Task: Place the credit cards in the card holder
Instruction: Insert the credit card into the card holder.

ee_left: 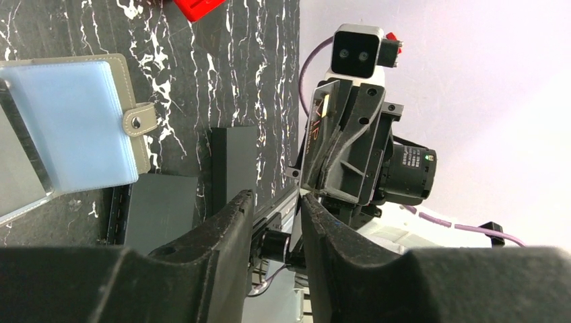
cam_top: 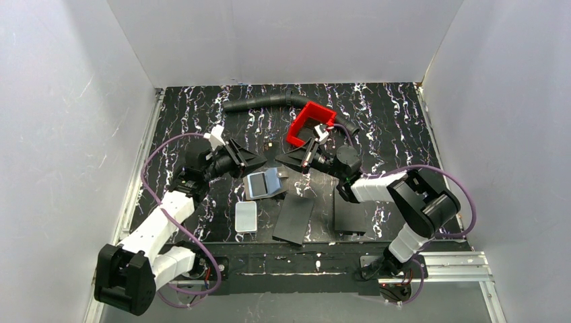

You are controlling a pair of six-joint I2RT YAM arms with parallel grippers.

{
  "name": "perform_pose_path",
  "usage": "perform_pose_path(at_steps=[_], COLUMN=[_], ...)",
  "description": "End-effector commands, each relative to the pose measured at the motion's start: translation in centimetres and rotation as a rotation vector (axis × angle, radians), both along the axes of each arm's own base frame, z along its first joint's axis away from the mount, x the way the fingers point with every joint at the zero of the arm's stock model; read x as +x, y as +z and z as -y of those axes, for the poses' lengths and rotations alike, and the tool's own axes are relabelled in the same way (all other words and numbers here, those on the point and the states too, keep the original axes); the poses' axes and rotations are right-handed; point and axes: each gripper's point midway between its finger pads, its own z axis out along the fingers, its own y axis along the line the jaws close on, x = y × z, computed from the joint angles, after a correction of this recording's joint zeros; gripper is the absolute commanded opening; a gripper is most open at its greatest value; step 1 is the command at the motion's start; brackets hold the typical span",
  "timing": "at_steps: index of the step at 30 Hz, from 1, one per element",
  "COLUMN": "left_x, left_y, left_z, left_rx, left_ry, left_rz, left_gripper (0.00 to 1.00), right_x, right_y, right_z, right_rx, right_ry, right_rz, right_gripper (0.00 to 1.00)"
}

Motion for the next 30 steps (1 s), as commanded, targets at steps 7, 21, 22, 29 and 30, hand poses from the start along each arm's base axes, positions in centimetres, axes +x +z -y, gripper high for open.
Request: perform_pose_path(at_steps=[7,21,22,29,30], left_x=[0.7,0.7,0.5,-0.4,-0.4], left_y=[3.5,1.2,0.3,-3.1,-3.5], left_z=[-0.1,-2.1,-2.8,-6.9,-6.7], left_rx=[-0.011,0.17,0.244,0.582,0.578], left_ry=[0.006,0.05,0.055,0.032,0.022], left_rz=[0.122,0.158,0.147,0.116,0.108], left_gripper=[0.26,0.0,0.0,0.0,0.0], right_x=[-0.9,-0.8,-0.6,1.3,1.4], right_y=[1.7,-2.7,-4.0,-8.7,-8.9], right_z=[-0.5,-1.1,-1.0,-0.6,-0.9], right_rx=[0.112,-0.105,-0.177,-0.619,-0.645], right_ry=[0.039,0.046,0.039,0.089,0.115], right_rz=[0.033,0.01,0.008,0.16,0.177], right_gripper=[0.01,0.41,0.45,0.46,0.39])
